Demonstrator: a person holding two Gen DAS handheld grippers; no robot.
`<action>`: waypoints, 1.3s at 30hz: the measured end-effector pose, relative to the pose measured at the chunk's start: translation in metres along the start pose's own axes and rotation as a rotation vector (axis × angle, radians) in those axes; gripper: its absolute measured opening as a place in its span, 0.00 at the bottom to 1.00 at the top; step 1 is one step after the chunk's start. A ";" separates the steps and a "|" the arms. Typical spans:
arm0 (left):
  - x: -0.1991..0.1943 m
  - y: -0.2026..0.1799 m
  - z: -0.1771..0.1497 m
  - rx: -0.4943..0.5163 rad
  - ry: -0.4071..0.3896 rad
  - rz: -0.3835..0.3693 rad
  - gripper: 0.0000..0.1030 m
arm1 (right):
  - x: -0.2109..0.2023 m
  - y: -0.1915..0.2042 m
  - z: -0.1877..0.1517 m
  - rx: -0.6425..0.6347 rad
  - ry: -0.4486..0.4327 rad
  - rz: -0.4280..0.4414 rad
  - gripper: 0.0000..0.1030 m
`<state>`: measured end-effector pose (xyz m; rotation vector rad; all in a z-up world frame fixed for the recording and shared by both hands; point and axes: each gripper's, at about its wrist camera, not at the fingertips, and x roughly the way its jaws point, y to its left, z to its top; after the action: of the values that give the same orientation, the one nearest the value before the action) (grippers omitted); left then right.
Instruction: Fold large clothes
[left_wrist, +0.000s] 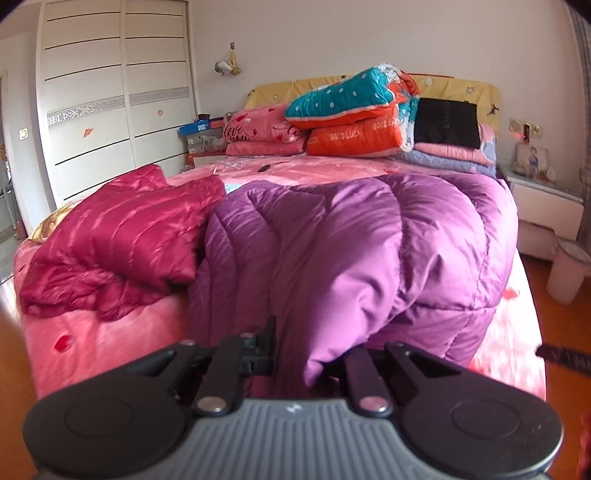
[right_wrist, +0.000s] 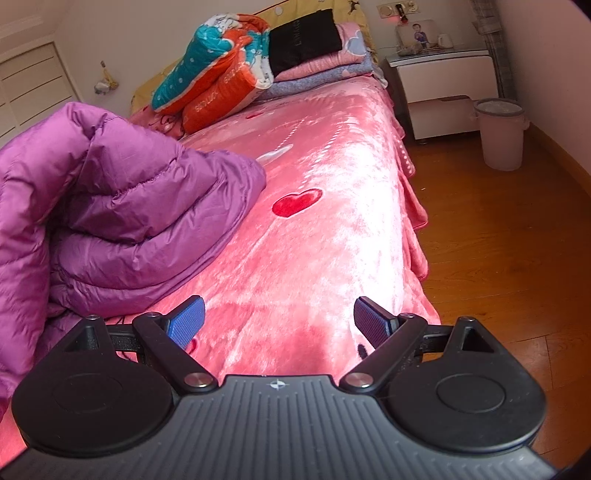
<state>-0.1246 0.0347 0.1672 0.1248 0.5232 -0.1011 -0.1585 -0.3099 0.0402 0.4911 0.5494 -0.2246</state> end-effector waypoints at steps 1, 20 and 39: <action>-0.007 0.005 -0.003 -0.001 0.005 -0.005 0.11 | 0.000 0.000 -0.001 -0.009 0.004 0.005 1.00; -0.059 0.019 -0.067 0.138 0.122 -0.191 0.17 | -0.050 -0.011 -0.015 0.032 -0.011 -0.063 1.00; -0.116 0.095 -0.053 0.035 0.003 -0.220 0.77 | -0.161 0.138 -0.015 -0.485 -0.181 0.249 1.00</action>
<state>-0.2385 0.1435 0.1886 0.1014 0.5367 -0.3245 -0.2532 -0.1717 0.1707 0.0623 0.3444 0.1033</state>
